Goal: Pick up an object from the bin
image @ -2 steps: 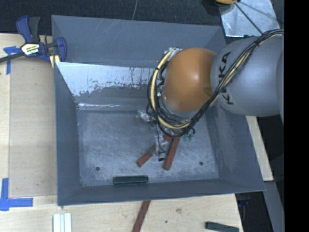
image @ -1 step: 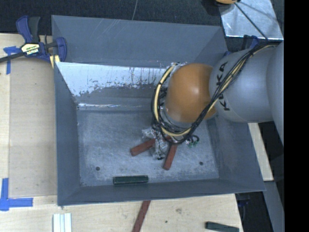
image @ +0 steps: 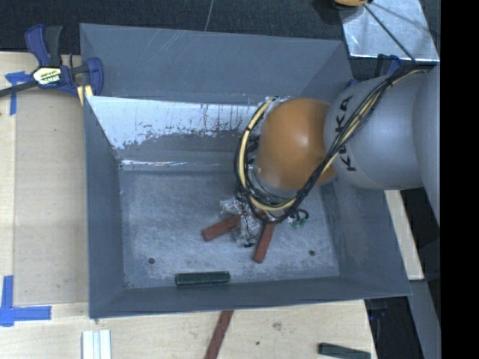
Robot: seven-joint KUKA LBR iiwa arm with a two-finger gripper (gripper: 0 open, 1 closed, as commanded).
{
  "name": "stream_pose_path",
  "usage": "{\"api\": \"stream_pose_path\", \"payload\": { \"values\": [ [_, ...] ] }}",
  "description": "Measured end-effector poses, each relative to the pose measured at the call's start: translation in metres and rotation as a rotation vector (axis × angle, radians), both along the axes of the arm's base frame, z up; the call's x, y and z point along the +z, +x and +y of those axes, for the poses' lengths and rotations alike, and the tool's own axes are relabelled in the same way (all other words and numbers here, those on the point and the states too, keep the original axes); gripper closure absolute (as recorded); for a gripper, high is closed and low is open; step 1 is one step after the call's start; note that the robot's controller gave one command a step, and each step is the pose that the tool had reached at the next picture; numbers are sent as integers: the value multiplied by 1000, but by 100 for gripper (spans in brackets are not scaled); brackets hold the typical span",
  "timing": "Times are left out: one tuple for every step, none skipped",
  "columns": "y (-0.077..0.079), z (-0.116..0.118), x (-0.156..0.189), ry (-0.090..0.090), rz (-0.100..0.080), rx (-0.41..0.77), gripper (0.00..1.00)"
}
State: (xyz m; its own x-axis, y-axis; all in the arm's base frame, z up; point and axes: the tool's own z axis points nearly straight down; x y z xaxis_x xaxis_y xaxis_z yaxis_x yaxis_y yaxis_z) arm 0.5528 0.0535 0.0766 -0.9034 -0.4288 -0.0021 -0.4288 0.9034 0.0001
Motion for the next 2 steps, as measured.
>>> {"api": "stream_pose_path", "payload": {
  "values": [
    [-11, 27, 143, 0, -2, 3, 100],
    [-11, 27, 142, 0, -1, 2, 100]
  ]
}}
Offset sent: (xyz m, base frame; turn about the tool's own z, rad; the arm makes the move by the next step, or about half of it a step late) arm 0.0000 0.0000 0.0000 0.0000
